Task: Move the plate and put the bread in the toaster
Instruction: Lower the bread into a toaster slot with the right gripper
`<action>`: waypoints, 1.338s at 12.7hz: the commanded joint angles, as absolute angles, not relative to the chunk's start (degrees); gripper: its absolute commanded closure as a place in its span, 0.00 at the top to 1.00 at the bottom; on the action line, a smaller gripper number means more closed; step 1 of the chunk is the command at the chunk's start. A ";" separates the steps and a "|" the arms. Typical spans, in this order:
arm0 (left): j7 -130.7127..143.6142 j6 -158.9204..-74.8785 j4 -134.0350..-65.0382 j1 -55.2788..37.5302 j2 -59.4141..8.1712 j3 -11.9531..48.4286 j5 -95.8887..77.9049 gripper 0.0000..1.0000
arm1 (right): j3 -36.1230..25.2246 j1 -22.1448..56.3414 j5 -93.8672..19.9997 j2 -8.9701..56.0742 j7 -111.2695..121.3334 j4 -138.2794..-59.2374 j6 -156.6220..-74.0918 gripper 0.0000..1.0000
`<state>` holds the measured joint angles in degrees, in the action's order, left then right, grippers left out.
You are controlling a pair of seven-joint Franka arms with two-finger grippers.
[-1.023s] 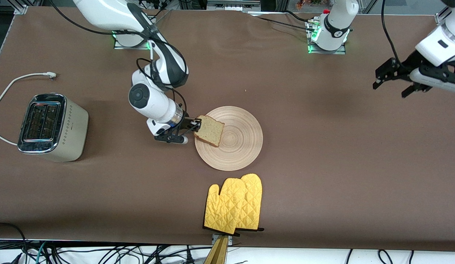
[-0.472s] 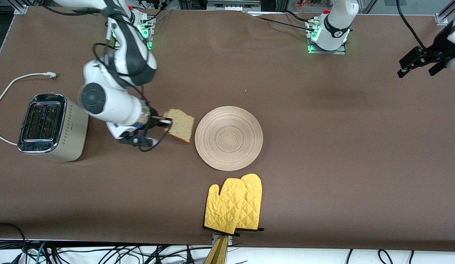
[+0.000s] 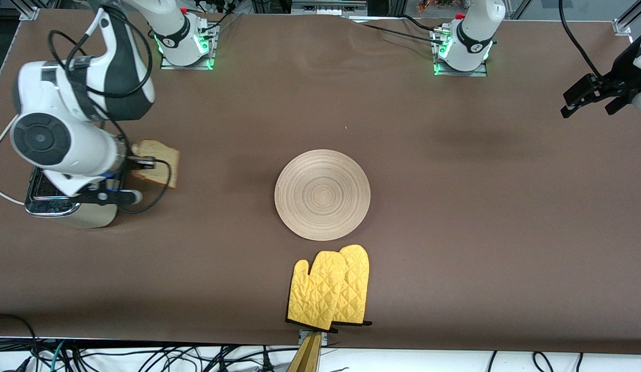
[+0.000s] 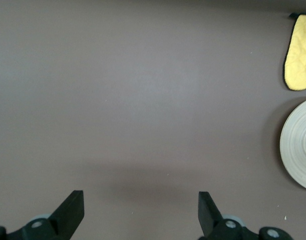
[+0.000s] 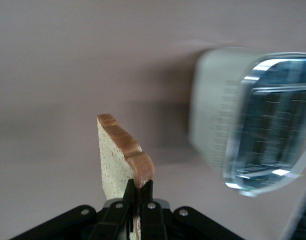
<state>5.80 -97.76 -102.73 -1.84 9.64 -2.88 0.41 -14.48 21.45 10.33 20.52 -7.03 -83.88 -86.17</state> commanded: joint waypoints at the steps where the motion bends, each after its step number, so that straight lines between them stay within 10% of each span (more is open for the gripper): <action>1: 6.68 -94.66 -95.03 -2.11 3.79 -2.73 1.41 1.00 | -19.41 21.71 18.78 20.12 -0.37 -83.23 -84.55 0.00; 16: 12.04 -93.87 -91.67 -5.36 -0.61 -2.46 0.97 1.00 | -26.54 17.23 22.59 26.01 10.99 -83.58 -95.36 0.00; 17: 11.95 -94.04 -91.50 -5.36 -0.79 -2.46 0.97 1.00 | -26.54 17.23 22.07 26.28 10.03 -83.50 -95.71 0.75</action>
